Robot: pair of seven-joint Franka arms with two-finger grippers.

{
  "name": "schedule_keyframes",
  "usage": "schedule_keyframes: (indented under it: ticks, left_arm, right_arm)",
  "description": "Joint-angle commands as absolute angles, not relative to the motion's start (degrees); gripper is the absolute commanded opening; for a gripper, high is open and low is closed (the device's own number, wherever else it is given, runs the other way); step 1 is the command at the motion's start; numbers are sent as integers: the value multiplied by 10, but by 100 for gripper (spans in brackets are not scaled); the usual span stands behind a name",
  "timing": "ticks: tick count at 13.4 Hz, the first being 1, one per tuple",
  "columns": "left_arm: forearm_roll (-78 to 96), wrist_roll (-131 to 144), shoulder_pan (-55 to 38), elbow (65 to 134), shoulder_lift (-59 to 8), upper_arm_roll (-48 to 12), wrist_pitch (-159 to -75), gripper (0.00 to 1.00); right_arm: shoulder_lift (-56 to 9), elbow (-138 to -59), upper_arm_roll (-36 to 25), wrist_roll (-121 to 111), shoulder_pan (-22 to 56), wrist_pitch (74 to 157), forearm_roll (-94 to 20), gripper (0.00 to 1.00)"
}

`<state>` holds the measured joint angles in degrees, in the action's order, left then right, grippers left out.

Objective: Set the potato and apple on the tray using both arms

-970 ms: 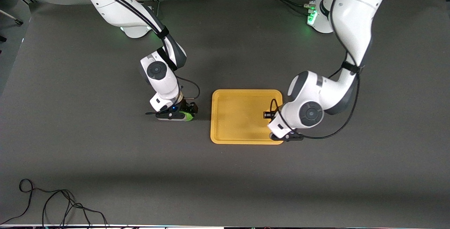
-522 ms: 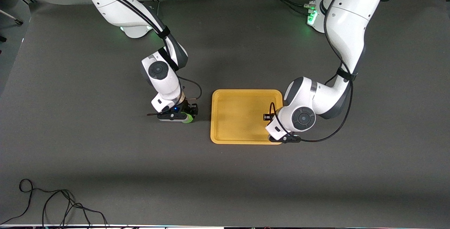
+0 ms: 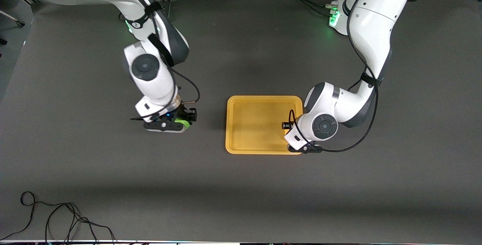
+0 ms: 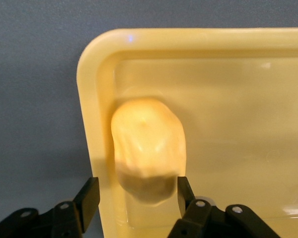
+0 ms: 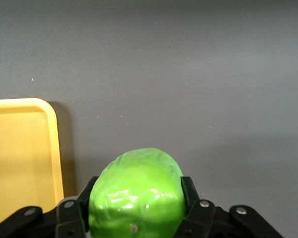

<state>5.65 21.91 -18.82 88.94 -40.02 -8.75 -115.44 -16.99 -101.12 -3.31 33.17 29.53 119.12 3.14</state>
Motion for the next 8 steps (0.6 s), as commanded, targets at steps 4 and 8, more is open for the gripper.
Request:
schedule_keyframes:
  ticks: [4, 8]
  left_arm:
    - [46, 206, -145, 875, -311, -81, -1014, 99]
    - [31, 176, -92, 874, -216, -79, -963, 100]
  right_arm:
    - [-158, -904, -34, 293, 279, 1033, -3, 41]
    - [-163, -870, -29, 314, 286, 1029, -49, 41]
